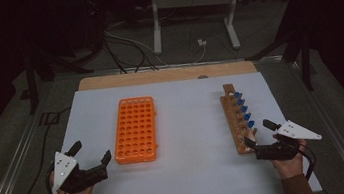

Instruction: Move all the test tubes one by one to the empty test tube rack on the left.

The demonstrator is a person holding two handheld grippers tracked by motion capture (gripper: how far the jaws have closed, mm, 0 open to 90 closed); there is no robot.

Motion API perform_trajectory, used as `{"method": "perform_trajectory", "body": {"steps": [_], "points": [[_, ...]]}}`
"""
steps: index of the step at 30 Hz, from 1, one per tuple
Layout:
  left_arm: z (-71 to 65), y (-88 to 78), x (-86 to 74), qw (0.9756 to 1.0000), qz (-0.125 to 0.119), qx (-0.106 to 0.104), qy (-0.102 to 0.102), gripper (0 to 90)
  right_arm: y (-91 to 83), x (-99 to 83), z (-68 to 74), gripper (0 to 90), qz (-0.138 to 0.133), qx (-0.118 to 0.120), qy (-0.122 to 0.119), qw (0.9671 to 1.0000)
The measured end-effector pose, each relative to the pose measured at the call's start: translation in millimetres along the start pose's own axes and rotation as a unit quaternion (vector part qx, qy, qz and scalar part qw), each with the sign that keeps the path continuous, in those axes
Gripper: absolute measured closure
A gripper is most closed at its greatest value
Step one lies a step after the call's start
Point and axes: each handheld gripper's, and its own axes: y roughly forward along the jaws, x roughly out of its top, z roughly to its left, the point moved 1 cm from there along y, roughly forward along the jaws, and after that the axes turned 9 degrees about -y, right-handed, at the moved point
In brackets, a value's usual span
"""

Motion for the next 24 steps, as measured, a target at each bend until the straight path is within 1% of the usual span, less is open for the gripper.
{"method": "perform_trajectory", "body": {"steps": [5,9,12,17,20,21,22,23,24], "points": [[-0.4,-0.8,0.0,1.0000,0.005,0.007,-0.003,1.8,-3.4,2.7,-1.0,0.9,-0.007,0.001,0.006,1.0000],[0.5,-1.3,0.0,0.9998,0.011,0.013,-0.011,1.8,-5.5,6.2,-0.4,1.1,-0.011,0.005,0.008,0.9999],[1.2,-2.6,0.3,0.9996,0.008,0.023,-0.015,1.8,-6.6,9.6,0.6,2.8,-0.014,0.008,0.004,0.9999],[1.9,-3.0,0.1,0.9994,0.007,0.026,-0.021,1.8,-5.3,14.5,3.8,9.8,-0.010,0.017,-0.004,0.9998],[1.3,-2.6,0.0,0.9994,0.008,0.025,-0.020,1.8,-2.8,17.3,7.0,16.7,-0.003,0.016,-0.014,0.9998],[1.3,-2.6,-0.1,0.9995,0.008,0.025,-0.020,1.8,-0.4,17.9,8.4,21.5,0.005,0.016,-0.019,0.9997],[1.3,-2.7,-0.1,0.9994,0.008,0.025,-0.020,1.8,0.9,17.7,8.9,23.3,0.008,0.016,-0.021,0.9996],[1.6,-2.8,-0.2,0.9994,0.009,0.025,-0.021,1.8,0.9,17.7,8.9,23.3,0.008,0.016,-0.021,0.9996],[1.7,-2.9,-0.2,0.9994,0.008,0.026,-0.022,1.8,2.1,17.5,9.4,25.2,0.012,0.011,-0.024,0.9996]]}}
